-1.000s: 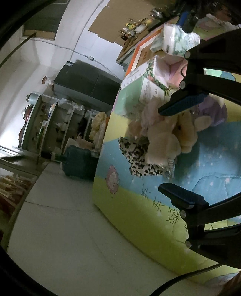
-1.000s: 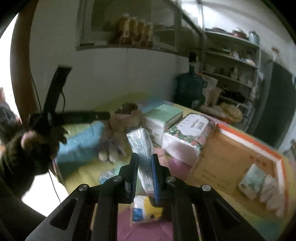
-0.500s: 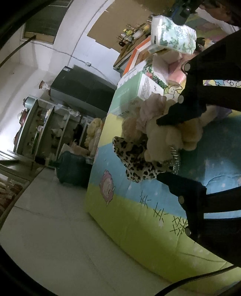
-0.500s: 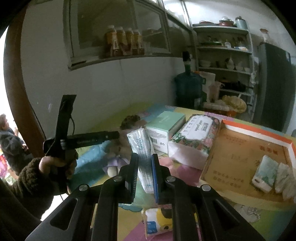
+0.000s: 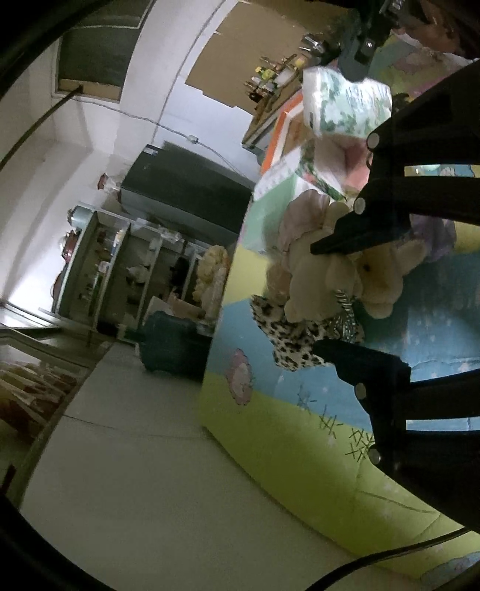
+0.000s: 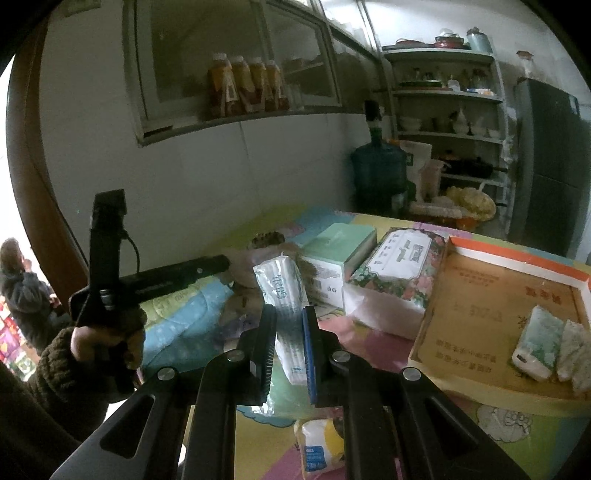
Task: Organize soft objects
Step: 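Carry the plush teddy and white packet with both grippers over the tray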
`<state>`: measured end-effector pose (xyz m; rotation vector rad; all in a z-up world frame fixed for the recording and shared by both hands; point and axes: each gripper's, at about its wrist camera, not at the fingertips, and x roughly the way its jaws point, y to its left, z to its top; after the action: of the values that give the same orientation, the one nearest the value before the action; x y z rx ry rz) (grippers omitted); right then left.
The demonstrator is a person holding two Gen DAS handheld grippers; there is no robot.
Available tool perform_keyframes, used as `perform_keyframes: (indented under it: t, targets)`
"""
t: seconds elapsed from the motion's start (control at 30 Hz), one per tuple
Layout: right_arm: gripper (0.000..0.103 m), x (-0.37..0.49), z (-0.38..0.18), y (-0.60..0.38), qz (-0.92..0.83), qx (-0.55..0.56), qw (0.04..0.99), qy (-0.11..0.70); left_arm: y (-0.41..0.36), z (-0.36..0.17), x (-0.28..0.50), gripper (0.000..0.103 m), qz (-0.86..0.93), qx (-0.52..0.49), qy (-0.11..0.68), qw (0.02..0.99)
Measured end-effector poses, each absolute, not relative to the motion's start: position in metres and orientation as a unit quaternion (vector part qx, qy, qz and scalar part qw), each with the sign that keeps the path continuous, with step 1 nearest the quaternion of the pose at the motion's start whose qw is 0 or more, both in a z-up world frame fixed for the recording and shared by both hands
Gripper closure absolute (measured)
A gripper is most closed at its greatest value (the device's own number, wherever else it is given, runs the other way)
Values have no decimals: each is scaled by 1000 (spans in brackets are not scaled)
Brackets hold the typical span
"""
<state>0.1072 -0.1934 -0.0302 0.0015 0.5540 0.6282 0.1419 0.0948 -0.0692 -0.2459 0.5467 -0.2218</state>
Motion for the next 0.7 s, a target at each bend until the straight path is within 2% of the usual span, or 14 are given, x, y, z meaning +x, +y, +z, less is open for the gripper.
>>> perform_keyframes:
  t: [0.7]
  targets:
    - [89, 89, -11, -229, 272, 19, 934, 232, 37, -20, 128, 57, -164, -92, 224, 956]
